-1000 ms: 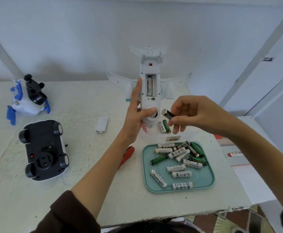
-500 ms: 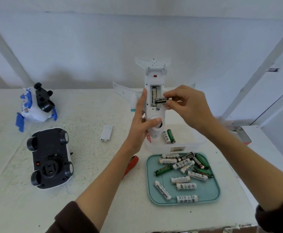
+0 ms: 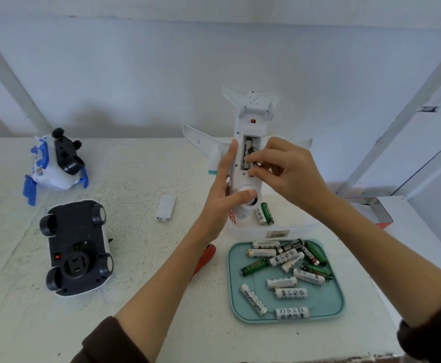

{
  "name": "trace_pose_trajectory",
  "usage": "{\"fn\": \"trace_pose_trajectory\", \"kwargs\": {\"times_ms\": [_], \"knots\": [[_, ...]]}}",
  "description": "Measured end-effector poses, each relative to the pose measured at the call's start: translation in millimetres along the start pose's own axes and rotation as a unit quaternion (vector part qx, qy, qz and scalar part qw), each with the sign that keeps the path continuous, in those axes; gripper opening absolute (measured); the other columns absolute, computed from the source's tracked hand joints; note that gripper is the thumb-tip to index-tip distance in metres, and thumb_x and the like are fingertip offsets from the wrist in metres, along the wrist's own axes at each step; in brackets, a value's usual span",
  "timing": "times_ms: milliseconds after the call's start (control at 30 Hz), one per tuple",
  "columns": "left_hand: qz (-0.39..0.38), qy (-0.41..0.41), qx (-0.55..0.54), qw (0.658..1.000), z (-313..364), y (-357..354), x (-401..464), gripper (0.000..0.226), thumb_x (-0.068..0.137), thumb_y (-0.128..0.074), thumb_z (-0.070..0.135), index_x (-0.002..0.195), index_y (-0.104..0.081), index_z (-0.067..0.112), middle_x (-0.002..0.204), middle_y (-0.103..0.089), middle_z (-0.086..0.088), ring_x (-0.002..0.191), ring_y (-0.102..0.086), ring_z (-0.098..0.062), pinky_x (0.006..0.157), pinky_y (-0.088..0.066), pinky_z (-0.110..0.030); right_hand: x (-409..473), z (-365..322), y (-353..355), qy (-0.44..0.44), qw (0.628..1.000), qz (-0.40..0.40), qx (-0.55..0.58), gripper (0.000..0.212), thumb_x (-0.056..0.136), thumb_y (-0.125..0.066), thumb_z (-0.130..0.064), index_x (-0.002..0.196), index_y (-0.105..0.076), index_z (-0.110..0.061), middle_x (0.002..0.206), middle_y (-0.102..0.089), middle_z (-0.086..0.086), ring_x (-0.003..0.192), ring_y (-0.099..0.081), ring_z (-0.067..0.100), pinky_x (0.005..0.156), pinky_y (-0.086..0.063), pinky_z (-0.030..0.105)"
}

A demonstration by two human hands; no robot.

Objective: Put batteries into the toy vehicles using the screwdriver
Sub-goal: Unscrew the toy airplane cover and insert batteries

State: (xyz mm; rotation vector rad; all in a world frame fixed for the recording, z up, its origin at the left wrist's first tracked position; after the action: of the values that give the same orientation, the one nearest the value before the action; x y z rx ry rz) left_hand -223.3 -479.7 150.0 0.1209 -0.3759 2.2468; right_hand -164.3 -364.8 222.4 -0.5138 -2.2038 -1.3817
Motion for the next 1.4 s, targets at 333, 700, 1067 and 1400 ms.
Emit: {"fn": "trace_pose_trajectory", "kwargs": {"times_ms": [333, 700, 1067, 1400], "knots": [[-0.001, 0.002, 0.002, 1.000, 2, -1, 0, 0.081, 0.080, -0.060, 0.002, 0.138, -0.028, 0.047, 0.145, -0.044, 0.007, 0.115, -0.059, -0.010, 0.085, -0.050, -0.022, 2, 6, -3, 0.009, 0.998, -0.063, -0.002, 0.018, 0.078, -0.063, -0.008, 0.093, -0.071, -0.001, 0.082, -0.064, 0.006, 0.074, -0.041, -0.006, 0.071, -0.034, -0.002], [-0.011, 0.001, -0.015, 1.000, 4, -2, 1, 0.083, 0.076, -0.060, 0.001, 0.138, -0.029, 0.048, 0.149, -0.040, -0.001, 0.110, -0.061, -0.009, 0.083, -0.050, -0.022, 3, 8, -7, -0.015, 1.000, -0.017, -0.019, 0.014, 0.074, -0.065, -0.007, 0.084, -0.073, -0.004, 0.075, -0.067, 0.004, 0.067, -0.046, -0.003, 0.065, -0.038, 0.005], [-0.020, 0.007, -0.019, 1.000, 2, -3, 2, 0.083, 0.077, -0.062, 0.000, 0.135, -0.036, 0.053, 0.150, -0.041, 0.005, 0.120, -0.055, -0.017, 0.090, -0.049, -0.027, 1, 8, -9, -0.143, 0.989, -0.021, -0.027, 0.010, 0.077, -0.067, -0.006, 0.079, -0.069, -0.015, 0.065, -0.047, -0.016, 0.060, -0.043, 0.005, 0.052, -0.034, 0.025], [-0.019, 0.009, -0.018, 1.000, 2, -4, 3, 0.082, 0.077, -0.063, 0.001, 0.134, -0.037, 0.054, 0.149, -0.041, 0.006, 0.121, -0.055, -0.016, 0.090, -0.050, -0.027, 2, 5, -5, -0.176, 0.984, -0.031, -0.019, 0.014, 0.081, -0.065, -0.015, 0.093, -0.064, -0.023, 0.059, -0.043, -0.014, 0.061, -0.044, 0.003, 0.051, -0.032, 0.023]]}}
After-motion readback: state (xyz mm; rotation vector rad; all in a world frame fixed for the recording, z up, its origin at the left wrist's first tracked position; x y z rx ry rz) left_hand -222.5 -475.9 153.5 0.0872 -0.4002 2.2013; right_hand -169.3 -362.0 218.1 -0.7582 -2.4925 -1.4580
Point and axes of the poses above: each hand's wrist, its own x-axis towards the middle knuckle, its own y-axis out of the back of the hand, z = x × y, the point moved 3 cm from there along x, towards the middle knuckle
